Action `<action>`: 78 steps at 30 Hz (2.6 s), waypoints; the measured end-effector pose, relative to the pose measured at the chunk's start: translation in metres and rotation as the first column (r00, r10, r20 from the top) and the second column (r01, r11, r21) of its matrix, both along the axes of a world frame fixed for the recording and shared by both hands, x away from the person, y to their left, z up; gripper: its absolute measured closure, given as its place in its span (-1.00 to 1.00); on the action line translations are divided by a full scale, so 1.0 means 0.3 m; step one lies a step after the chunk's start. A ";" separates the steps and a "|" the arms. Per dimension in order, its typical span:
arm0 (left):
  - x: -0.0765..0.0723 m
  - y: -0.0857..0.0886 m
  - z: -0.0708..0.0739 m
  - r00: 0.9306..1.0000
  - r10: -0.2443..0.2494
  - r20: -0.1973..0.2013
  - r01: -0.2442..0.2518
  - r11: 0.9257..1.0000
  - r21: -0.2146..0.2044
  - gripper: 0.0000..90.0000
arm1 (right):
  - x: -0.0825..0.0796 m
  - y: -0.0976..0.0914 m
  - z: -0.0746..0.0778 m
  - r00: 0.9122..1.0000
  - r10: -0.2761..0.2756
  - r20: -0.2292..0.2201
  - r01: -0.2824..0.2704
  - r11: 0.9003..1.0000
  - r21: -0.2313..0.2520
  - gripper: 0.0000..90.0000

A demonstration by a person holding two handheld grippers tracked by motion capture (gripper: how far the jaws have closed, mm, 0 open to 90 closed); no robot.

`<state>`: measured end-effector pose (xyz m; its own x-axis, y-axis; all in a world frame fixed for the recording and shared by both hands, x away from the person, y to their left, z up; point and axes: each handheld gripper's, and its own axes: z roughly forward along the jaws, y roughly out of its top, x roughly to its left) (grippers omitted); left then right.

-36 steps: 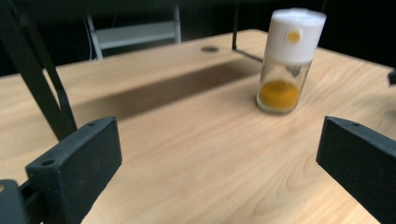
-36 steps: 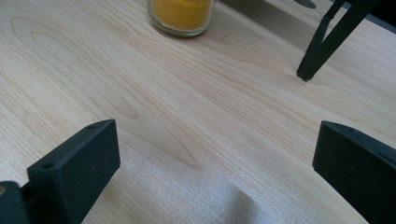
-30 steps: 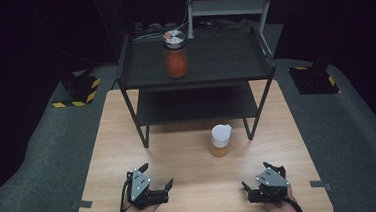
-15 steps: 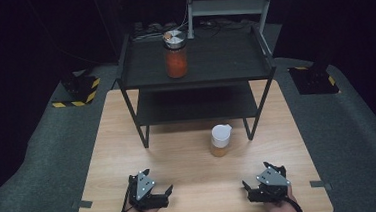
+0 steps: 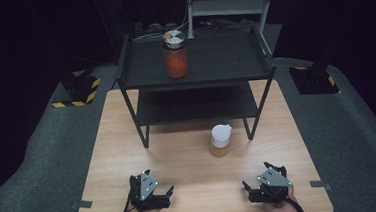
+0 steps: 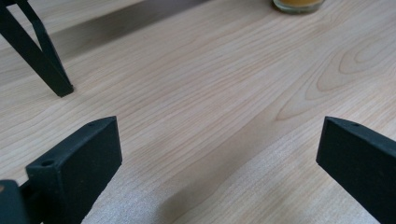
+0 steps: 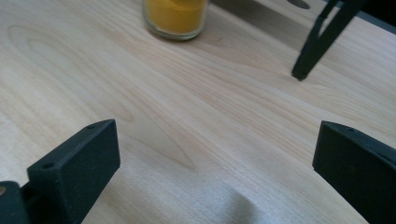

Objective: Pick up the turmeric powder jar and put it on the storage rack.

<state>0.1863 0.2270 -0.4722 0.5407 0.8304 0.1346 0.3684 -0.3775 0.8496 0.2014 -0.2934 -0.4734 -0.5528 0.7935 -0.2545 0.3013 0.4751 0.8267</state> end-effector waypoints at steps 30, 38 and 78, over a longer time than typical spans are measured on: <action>-0.003 0.003 0.003 1.000 -0.025 -0.006 0.025 1.000 0.012 -0.98 | -0.019 -0.006 -0.002 0.998 0.009 0.062 -0.015 0.995 0.099 -0.99; 0.000 0.005 0.004 1.000 -0.030 -0.008 0.030 0.999 0.012 -0.98 | 0.010 0.013 0.022 0.994 0.042 0.100 -0.053 0.992 0.117 -1.00; -0.002 -0.004 0.006 0.998 -0.063 0.005 0.062 0.997 0.051 -0.98 | 0.270 0.192 0.065 0.999 0.025 0.026 -0.030 0.978 0.209 -0.99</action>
<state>0.1857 0.2258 -0.4706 0.5903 0.7870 0.1796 0.3373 -0.4426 0.8309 0.2824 -0.2357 -0.4539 -0.5709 0.8152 -0.0978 0.2702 0.2990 0.9152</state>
